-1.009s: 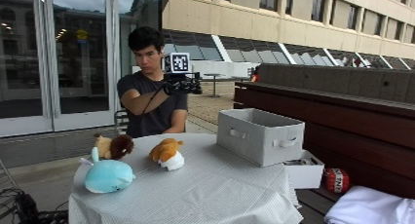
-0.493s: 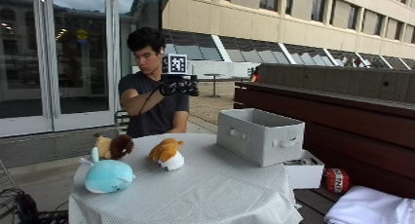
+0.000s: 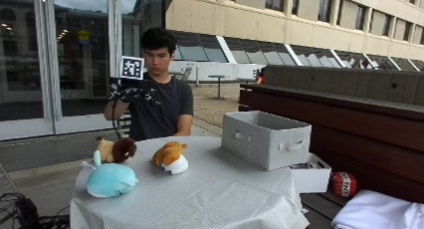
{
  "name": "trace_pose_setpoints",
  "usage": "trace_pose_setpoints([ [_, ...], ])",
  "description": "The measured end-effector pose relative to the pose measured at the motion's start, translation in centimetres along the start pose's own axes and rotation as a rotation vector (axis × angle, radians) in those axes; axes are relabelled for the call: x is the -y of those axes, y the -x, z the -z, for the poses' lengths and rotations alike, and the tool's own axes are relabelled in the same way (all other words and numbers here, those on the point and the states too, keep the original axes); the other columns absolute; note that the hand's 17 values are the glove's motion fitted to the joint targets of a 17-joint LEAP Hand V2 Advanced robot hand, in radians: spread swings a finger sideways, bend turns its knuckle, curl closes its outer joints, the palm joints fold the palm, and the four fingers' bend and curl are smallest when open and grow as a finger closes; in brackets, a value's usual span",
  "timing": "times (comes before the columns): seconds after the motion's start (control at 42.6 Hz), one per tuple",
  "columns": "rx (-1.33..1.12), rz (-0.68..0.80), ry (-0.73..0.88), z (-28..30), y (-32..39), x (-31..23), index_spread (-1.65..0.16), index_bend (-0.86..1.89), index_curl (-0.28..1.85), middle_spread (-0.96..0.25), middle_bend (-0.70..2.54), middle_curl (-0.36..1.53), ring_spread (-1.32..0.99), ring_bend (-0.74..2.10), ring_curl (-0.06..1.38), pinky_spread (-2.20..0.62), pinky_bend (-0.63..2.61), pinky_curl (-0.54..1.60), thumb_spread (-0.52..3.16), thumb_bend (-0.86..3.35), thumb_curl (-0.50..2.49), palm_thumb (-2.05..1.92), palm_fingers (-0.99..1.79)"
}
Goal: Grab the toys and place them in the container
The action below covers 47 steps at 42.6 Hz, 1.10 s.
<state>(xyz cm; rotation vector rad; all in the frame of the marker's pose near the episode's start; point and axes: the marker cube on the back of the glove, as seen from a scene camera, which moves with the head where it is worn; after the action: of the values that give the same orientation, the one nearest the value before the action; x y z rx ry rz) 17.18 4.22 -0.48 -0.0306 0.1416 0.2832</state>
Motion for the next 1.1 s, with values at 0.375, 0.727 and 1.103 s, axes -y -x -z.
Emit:
trace_pose_setpoints([
  [0.375, 0.012, 0.074, -0.026, -16.0, -7.5, 0.4, -0.30, 0.08, 0.19, -0.12, 0.15, 0.31, -0.07, 0.25, 0.22, 0.06, 1.05, 0.41, 0.87, -0.08, 0.16, -0.10, -0.24],
  [0.727, 0.109, -0.109, 0.168, -21.8, -8.1, -2.4, -0.33, 0.18, 0.20, -0.09, 0.12, 0.26, -0.01, 0.31, 0.26, 0.04, 1.13, 0.41, 1.09, 0.18, 0.27, 0.36, -0.03],
  [1.103, 0.070, -0.056, 0.057, -18.7, -6.8, -1.9, -0.37, 0.27, 0.28, -0.23, 0.45, 0.39, -0.40, 0.77, 0.39, -0.41, 0.84, 0.30, 1.02, 0.48, 0.49, 0.92, 1.11],
])
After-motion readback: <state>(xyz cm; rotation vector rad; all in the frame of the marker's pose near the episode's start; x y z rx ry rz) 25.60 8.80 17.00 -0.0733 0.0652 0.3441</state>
